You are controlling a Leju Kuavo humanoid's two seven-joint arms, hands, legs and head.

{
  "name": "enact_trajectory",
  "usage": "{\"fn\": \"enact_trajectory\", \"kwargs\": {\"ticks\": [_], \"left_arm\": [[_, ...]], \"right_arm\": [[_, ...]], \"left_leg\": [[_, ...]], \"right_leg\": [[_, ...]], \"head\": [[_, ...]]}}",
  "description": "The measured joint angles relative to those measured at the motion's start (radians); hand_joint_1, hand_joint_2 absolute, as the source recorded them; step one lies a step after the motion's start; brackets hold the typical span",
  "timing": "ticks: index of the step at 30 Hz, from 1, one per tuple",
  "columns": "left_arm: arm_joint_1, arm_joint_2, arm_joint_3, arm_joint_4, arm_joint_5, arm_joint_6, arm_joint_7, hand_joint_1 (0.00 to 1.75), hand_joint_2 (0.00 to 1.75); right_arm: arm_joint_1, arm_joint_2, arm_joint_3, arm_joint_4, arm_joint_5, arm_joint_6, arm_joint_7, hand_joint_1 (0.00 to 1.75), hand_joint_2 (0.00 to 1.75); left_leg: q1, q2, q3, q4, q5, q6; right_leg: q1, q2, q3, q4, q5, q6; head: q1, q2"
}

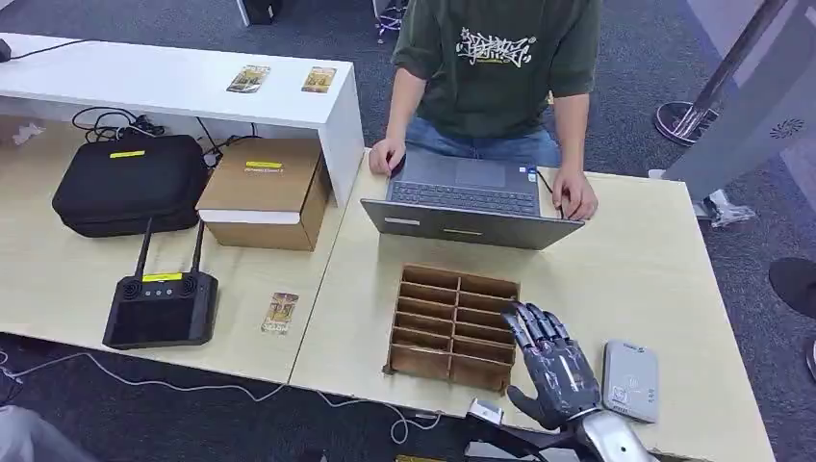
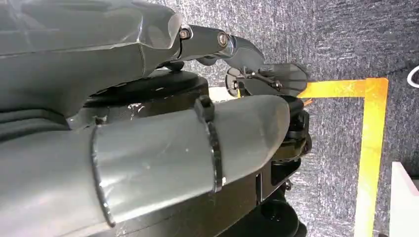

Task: Pass the card to the sensor for recognition and then transmit it.

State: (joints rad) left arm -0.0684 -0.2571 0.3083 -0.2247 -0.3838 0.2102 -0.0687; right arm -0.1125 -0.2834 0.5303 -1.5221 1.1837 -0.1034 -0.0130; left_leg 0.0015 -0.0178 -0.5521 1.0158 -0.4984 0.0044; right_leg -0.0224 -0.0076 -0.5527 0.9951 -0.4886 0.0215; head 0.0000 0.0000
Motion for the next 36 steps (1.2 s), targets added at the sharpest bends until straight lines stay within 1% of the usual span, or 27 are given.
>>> {"fn": "enact_trajectory", "kwargs": {"ticks": [9, 16, 21, 29, 36], "left_arm": [[0.002, 0.0, -0.013, 0.0, 0.01, 0.0, -0.005, 0.0, 0.0], [0.003, 0.004, -0.013, 0.0, 0.021, -0.005, -0.004, 0.0, 0.0], [0.001, 0.004, -0.013, 0.0, 0.023, -0.006, 0.004, 0.0, 0.0], [0.001, 0.007, -0.013, 0.0, 0.026, -0.014, 0.037, 0.0, 0.0], [-0.005, 0.012, -0.015, 0.0, 0.019, -0.026, 0.069, 0.0, 0.0]], "right_arm": [[-0.012, -0.022, 0.005, 0.0, -0.021, 0.018, 0.005, 0.0, 1.75], [-0.016, -0.021, 0.021, -0.001, -0.037, 0.015, 0.024, 0.0, 1.75], [-0.014, -0.008, 0.032, 0.0, -0.032, 0.016, 0.033, 0.0, 1.75], [-0.015, -0.001, 0.042, 0.0, -0.027, 0.021, 0.034, 0.0, 1.75], [-0.009, 0.018, 0.047, 0.0, -0.029, 0.023, 0.041, 0.0, 1.75]], "left_leg": [[0.0, 0.0, 0.0, 0.0, 0.0, 0.0], [0.0, 0.0, 0.0, 0.0, 0.0, 0.0], [0.0, 0.0, 0.0, 0.0, 0.0, 0.0], [0.0, 0.0, 0.0, 0.0, 0.0, 0.0], [0.0, 0.0, 0.0, 0.0, 0.0, 0.0]], "right_leg": [[0.0, 0.0, 0.0, 0.0, 0.0, 0.0], [0.0, 0.0, 0.0, 0.0, 0.0, 0.0], [0.0, 0.0, 0.0, 0.0, 0.0, 0.0], [0.0, 0.0, 0.0, 0.0, 0.0, 0.0], [0.0, 0.0, 0.0, 0.0, 0.0, 0.0]], "head": [[0.0, 0.0], [0.0, 0.0], [0.0, 0.0], [0.0, 0.0], [0.0, 0.0]]}}
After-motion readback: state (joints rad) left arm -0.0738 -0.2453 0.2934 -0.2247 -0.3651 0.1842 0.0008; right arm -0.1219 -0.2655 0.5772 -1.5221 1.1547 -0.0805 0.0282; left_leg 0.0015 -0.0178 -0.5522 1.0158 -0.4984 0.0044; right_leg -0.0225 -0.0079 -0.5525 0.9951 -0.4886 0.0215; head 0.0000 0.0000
